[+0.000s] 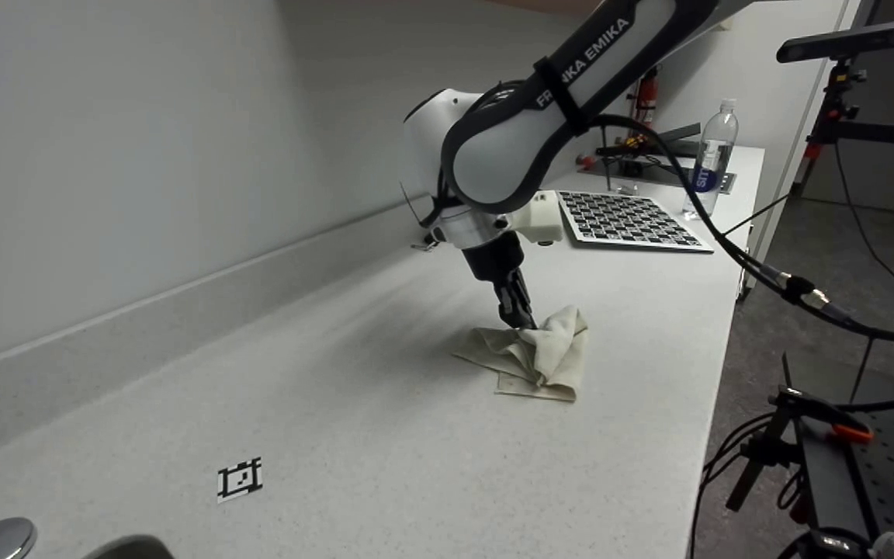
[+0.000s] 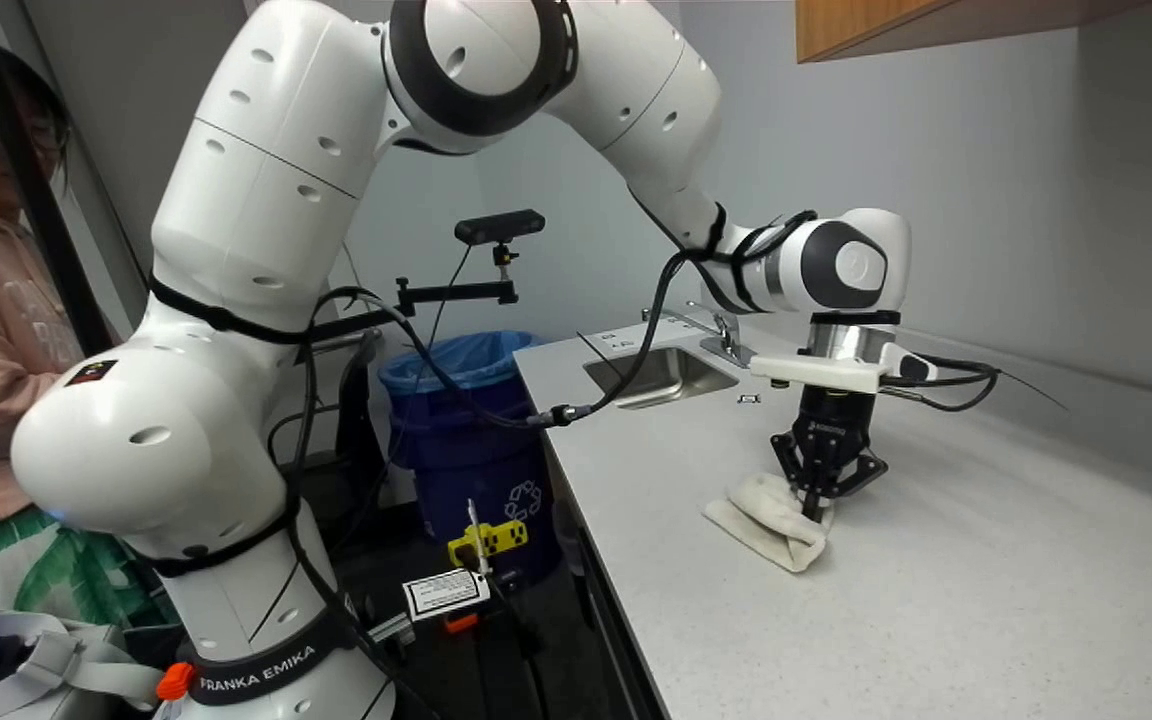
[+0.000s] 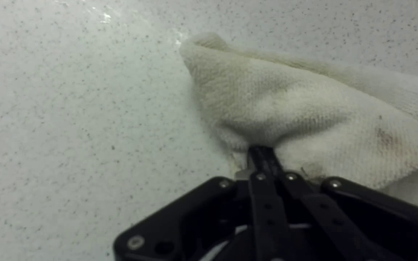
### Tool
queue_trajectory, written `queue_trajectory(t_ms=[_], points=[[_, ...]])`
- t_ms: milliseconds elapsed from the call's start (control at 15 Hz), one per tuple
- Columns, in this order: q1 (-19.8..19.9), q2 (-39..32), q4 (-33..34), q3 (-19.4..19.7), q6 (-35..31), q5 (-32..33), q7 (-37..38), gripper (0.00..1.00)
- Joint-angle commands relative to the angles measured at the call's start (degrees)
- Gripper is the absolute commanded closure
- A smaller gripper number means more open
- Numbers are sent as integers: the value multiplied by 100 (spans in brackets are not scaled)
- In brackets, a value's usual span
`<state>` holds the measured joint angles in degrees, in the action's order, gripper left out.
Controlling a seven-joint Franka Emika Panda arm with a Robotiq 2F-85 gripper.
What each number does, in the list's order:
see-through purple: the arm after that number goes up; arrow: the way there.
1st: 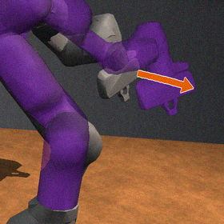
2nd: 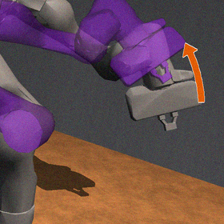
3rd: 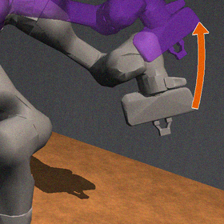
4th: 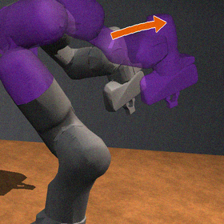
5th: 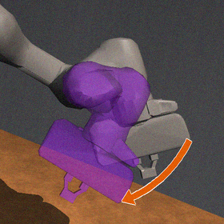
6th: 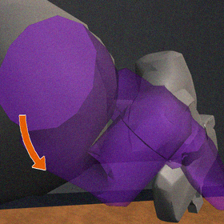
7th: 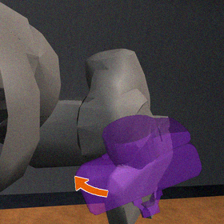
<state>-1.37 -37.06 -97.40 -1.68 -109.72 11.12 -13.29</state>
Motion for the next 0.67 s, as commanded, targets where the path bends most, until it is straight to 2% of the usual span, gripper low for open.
queue_trajectory(t_ms=[0, 600], points=[[-131, -802, 349, -234, -132, -58, -154, 100], [-228, -864, 582, -443, -91, -58, -484, 100]])
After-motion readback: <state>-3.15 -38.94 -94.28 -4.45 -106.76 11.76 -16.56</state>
